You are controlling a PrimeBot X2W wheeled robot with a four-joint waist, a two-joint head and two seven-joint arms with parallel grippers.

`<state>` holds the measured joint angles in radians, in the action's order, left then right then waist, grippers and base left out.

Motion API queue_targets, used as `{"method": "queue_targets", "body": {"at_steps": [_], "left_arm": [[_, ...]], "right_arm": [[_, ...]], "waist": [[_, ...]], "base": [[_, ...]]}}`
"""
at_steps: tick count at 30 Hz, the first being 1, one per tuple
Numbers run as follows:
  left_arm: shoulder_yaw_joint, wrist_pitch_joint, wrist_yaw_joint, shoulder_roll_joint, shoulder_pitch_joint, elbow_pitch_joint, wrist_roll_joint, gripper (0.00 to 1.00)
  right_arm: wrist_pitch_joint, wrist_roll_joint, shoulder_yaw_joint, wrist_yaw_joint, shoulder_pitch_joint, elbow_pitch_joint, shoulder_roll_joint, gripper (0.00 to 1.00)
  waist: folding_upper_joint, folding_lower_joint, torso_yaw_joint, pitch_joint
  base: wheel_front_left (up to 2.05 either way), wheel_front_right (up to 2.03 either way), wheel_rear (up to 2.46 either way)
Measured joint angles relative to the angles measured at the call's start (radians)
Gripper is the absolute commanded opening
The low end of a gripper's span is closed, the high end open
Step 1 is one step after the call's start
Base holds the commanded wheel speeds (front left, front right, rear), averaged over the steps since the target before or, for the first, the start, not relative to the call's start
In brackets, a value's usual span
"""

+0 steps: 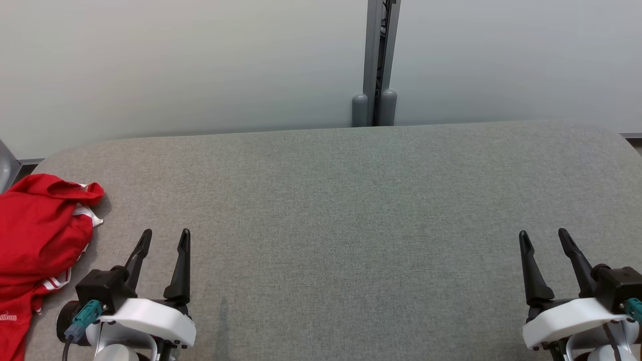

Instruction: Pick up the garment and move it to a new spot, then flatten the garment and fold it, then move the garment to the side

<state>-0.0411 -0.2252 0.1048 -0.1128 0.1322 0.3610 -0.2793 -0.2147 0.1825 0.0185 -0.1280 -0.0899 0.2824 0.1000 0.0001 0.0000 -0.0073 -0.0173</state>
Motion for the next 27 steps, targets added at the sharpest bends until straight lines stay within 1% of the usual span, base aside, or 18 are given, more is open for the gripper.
{"method": "queue_targets", "body": {"at_steps": [13, 27], "left_arm": [[-0.010, -0.032, 0.010, -0.005, 0.001, 0.043, 0.034, 1.00], [-0.015, -0.039, 0.010, -0.006, 0.018, 0.073, 0.031, 1.00]], "right_arm": [[-0.011, -0.034, 0.004, -0.002, 0.000, 0.013, -0.002, 1.00], [-0.015, -0.005, -0.001, -0.002, 0.000, 0.016, 0.005, 1.00]], "waist": [[0.0000, 0.0000, -0.005, -0.002], [0.0000, 0.0000, 0.001, 0.006]], "base": [[0.00, 0.00, 0.00], [0.00, 0.00, 0.00]]}}
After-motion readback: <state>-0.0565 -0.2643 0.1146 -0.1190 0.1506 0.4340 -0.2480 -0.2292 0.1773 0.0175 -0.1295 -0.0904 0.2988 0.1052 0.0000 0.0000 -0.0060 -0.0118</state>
